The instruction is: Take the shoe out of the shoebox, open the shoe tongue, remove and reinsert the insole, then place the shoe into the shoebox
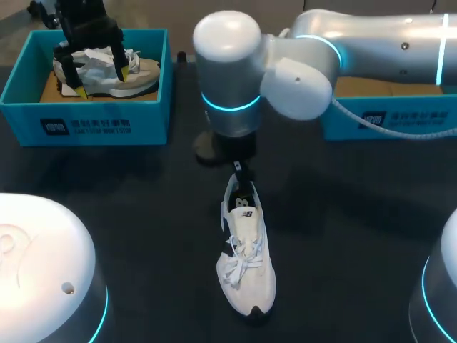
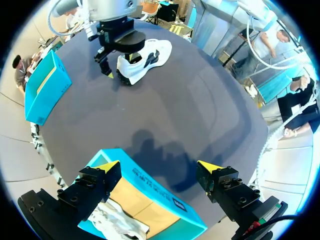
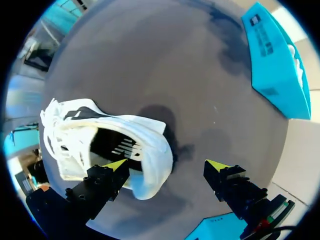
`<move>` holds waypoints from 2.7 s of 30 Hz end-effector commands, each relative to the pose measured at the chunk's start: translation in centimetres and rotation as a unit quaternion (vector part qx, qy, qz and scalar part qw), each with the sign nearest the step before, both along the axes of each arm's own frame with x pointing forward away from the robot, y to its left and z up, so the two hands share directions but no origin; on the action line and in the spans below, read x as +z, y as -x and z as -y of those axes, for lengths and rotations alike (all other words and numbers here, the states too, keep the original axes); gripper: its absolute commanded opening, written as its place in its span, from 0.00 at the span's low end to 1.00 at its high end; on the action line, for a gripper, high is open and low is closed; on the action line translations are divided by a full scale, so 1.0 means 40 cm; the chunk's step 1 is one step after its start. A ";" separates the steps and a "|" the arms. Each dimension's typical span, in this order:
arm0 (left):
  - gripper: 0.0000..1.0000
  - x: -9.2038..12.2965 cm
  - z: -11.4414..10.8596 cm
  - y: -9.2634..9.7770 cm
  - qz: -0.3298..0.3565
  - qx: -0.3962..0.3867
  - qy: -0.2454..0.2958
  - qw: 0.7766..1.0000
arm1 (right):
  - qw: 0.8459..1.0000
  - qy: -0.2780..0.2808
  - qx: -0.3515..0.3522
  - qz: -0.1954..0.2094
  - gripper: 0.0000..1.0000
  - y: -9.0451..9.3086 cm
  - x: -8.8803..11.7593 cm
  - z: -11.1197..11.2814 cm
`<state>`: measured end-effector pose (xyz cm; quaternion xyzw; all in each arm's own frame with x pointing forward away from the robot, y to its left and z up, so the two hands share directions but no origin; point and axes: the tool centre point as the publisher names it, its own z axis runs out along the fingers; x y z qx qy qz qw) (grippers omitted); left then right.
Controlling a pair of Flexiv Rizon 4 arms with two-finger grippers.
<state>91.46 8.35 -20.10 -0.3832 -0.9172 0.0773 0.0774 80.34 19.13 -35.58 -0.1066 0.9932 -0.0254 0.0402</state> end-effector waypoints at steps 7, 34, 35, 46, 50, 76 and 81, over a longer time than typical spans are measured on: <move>1.00 0.000 0.000 -0.002 -0.001 0.000 -0.002 1.000 | 0.999 -0.022 -0.035 -0.008 1.00 -0.017 -0.051 0.004; 1.00 0.000 0.000 -0.002 -0.001 0.000 -0.002 1.000 | 0.991 0.003 -0.132 0.009 0.00 0.013 0.022 0.026; 1.00 0.000 0.000 -0.002 -0.001 0.000 -0.002 1.000 | 0.991 0.008 -0.131 0.011 0.00 0.012 0.039 0.036; 1.00 0.000 0.000 -0.002 -0.001 0.000 -0.002 1.000 | 0.992 0.018 -0.118 0.036 0.00 -0.047 0.265 0.183; 1.00 0.000 0.000 -0.002 -0.001 0.000 -0.002 1.000 | 0.992 0.018 -0.118 0.036 0.00 -0.047 0.265 0.183; 1.00 0.000 0.000 -0.002 -0.001 0.000 -0.002 1.000 | 0.994 0.025 -0.069 0.082 0.00 -0.312 0.508 0.435; 1.00 0.000 0.000 -0.002 -0.001 0.000 -0.002 1.000 | 0.994 0.025 -0.069 0.082 0.00 -0.312 0.508 0.435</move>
